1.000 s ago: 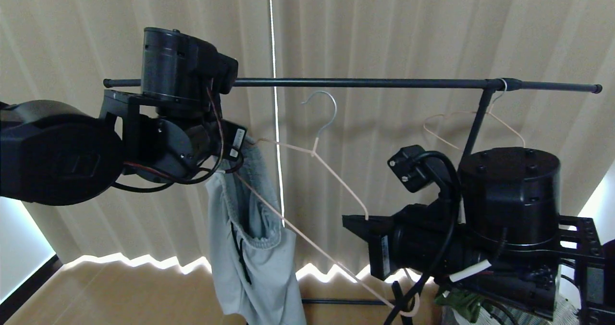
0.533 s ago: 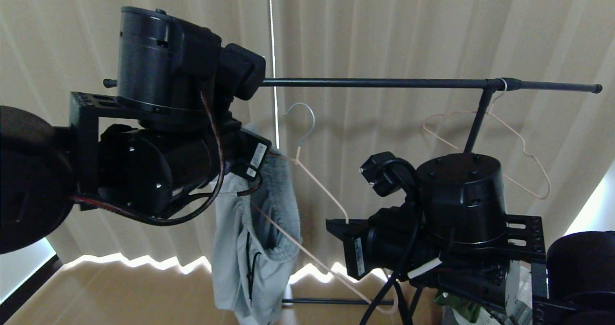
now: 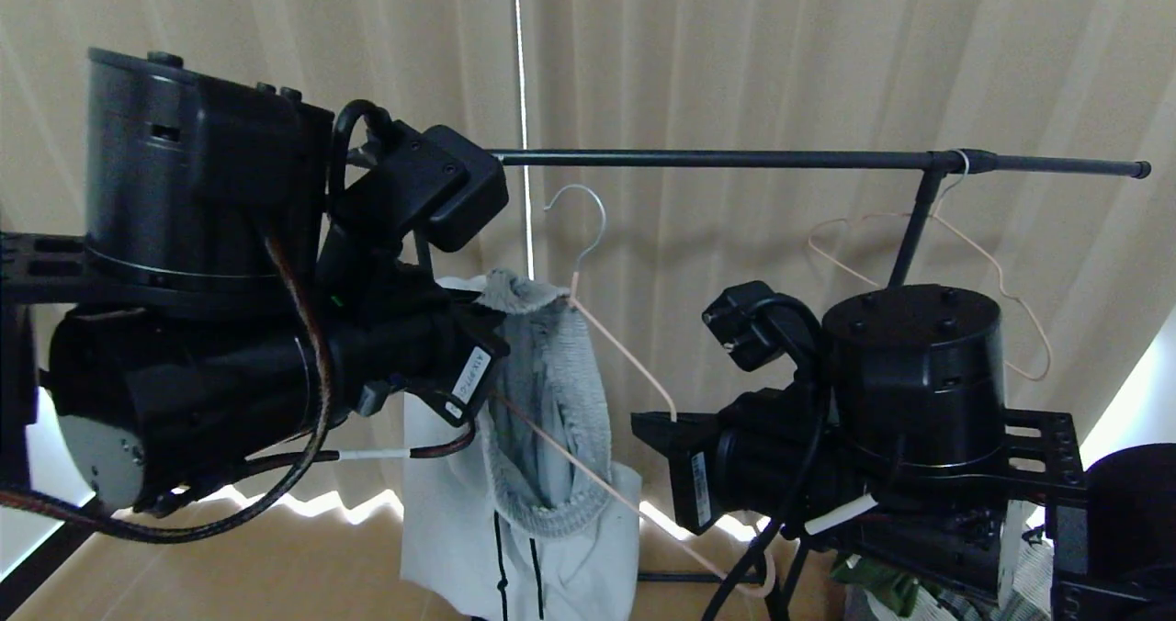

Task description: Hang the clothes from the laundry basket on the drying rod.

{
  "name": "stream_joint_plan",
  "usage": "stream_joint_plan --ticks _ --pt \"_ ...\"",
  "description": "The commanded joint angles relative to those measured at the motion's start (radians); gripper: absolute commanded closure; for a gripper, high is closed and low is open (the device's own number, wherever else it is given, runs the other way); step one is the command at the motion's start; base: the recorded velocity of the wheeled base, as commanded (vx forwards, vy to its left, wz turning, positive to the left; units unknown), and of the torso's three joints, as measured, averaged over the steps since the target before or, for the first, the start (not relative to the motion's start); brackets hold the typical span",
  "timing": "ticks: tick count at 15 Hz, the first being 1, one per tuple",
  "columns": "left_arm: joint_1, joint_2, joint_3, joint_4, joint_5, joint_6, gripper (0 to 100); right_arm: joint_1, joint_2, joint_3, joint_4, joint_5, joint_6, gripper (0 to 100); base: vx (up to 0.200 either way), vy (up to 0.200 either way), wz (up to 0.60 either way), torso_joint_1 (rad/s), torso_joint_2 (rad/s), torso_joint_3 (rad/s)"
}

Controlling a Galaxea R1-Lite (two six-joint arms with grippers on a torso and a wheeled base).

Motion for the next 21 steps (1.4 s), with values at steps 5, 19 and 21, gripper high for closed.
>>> stream_joint_plan --ticks 5,19,21 --pt "-0.006 -0.028 0.049 -0.008 -0.008 0.004 100 0.000 -0.039 0.072 -0.148 0.004 -0.076 100 0.000 0.000 0.00 0.000 0.00 0.000" --pt "0.097 -0.249 0.256 -0.163 -0.121 0.162 0 -0.140 -0.180 0.095 -0.140 0.048 -0.177 100 0.000 0.000 0.00 0.000 0.00 0.000" --pt "0.205 -0.244 0.202 -0.166 -0.230 0.284 0 -0.184 -0.228 -0.001 0.042 0.108 -0.182 100 0.000 0.000 0.00 0.000 0.00 0.000"
